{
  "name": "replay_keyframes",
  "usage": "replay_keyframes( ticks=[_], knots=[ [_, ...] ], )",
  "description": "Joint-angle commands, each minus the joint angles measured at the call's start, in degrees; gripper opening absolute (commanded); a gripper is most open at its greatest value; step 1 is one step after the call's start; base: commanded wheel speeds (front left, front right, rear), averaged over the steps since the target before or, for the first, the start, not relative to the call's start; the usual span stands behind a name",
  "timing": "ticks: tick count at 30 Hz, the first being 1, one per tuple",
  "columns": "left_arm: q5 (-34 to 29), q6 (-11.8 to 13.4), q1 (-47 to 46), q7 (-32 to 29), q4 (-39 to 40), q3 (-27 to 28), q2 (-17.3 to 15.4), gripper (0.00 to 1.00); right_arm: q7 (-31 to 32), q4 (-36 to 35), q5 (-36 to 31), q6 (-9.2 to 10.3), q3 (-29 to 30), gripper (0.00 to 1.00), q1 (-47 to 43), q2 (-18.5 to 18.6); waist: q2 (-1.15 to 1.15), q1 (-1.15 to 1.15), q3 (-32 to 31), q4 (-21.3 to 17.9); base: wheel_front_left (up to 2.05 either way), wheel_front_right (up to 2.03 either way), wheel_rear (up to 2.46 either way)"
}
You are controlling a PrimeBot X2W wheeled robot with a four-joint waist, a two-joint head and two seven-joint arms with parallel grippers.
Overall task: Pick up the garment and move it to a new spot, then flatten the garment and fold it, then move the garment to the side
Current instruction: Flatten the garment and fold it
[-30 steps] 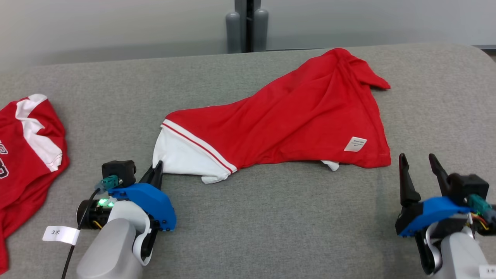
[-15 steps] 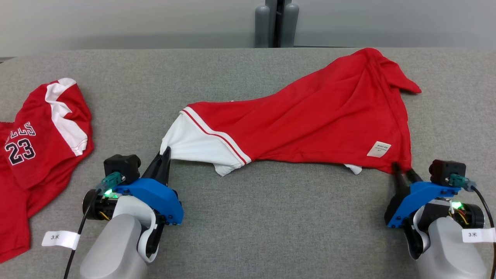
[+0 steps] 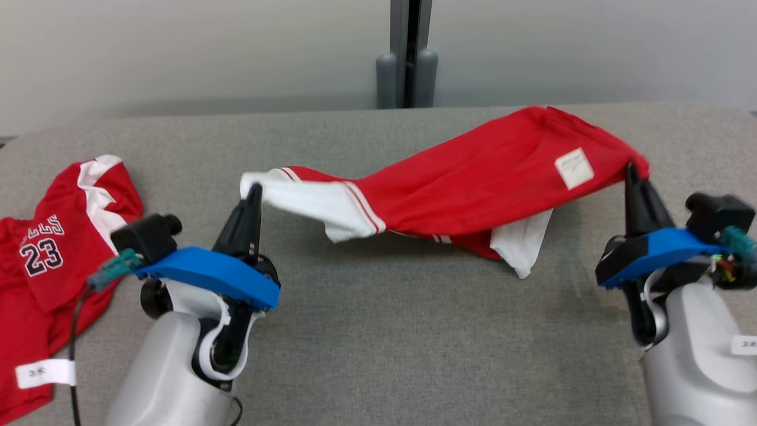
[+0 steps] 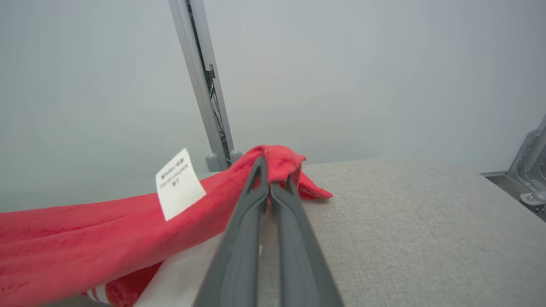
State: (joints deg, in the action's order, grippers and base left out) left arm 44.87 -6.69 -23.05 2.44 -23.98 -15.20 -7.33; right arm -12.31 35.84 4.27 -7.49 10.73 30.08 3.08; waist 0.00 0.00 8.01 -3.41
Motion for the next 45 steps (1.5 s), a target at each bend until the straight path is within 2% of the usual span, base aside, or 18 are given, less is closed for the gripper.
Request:
replay_keyframes(
  ticks=[1,2,3,5,8,16,19,23,27,31,35,41,43,45],
  knots=[
    [2.0,-0.4,-0.1,-1.0,3.5,1.1,-0.5,0.00,0.5,-3.7,0.6,-0.01,-0.6,0.00,-0.5,0.9,0.00,0.00,-1.8,-0.7,0.00,0.00,0.00],
    [2.0,-0.4,-0.1,-1.0,3.5,1.1,-0.5,0.00,0.5,-3.7,0.6,-0.01,-0.6,0.00,-0.5,0.9,0.00,0.00,-1.8,-0.7,0.00,0.00,0.00],
    [3.4,-0.5,-0.2,-1.8,6.2,1.6,-0.8,0.00,1.3,-6.6,1.2,-0.01,-0.9,0.00,-1.0,1.2,0.00,0.00,-2.6,-0.8,0.00,0.00,0.00],
    [5.6,-0.5,-0.6,-3.6,11.7,2.7,-1.4,0.00,3.1,-13.1,2.3,-0.01,-1.5,0.00,-2.3,2.1,0.00,0.00,-4.2,-1.0,0.00,0.00,0.00],
    [8.5,0.8,-1.2,-6.6,20.8,4.4,-2.4,0.00,6.9,-24.7,3.9,-0.01,-1.6,0.00,-4.3,3.1,0.00,0.00,-6.6,-1.3,0.00,0.00,0.00],
    [11.1,7.9,-5.3,-16.1,43.6,7.0,-6.5,0.00,18.0,-53.0,5.7,-0.01,1.9,0.00,-8.7,4.3,0.00,0.00,-9.3,-2.3,0.00,0.00,0.00],
    [11.7,10.2,-7.8,-19.7,48.8,7.6,-8.1,0.00,21.3,-59.2,6.4,-0.01,3.3,0.00,-9.2,4.9,0.00,0.00,-9.0,-2.6,0.00,0.00,0.00],
    [11.0,12.6,-10.5,-22.9,51.2,8.1,-9.9,0.00,24.1,-62.7,7.2,-0.01,4.8,0.00,-9.0,4.9,0.00,0.00,-6.9,-2.8,0.00,0.00,0.00],
    [10.5,13.5,-12.5,-24.4,49.7,7.6,-10.5,0.00,25.3,-61.1,7.7,-0.01,3.4,0.00,-8.0,4.9,0.00,0.00,-2.8,-2.9,0.00,0.00,0.00],
    [8.7,13.0,-16.7,-25.3,44.9,6.4,-11.7,0.00,24.8,-55.3,7.6,-0.01,1.1,0.00,-3.1,5.4,0.00,0.00,2.7,-3.0,0.00,0.00,0.00],
    [5.6,12.3,-25.0,-24.9,36.6,5.5,-12.2,0.00,23.2,-46.0,5.6,-0.01,-1.3,0.00,7.0,5.7,0.00,0.00,7.3,-3.3,0.00,0.00,0.00],
    [0.8,12.0,-42.5,-20.5,20.6,4.9,-10.3,0.00,20.0,-29.8,-0.3,-0.01,-3.9,0.00,25.7,5.4,0.00,0.00,11.7,-3.1,0.00,0.00,0.00],
    [0.9,11.8,-47.1,-19.2,16.1,4.8,-8.7,0.00,18.7,-24.4,-4.2,-0.01,-4.9,0.00,31.4,5.7,0.00,0.00,13.2,-3.2,0.00,0.00,0.00],
    [-0.3,11.2,-51.1,-17.4,12.7,4.5,-8.1,0.00,17.1,-19.5,-7.7,0.00,-5.1,0.00,35.8,4.6,0.00,0.00,14.9,-3.1,0.00,0.00,0.00]
  ],
)
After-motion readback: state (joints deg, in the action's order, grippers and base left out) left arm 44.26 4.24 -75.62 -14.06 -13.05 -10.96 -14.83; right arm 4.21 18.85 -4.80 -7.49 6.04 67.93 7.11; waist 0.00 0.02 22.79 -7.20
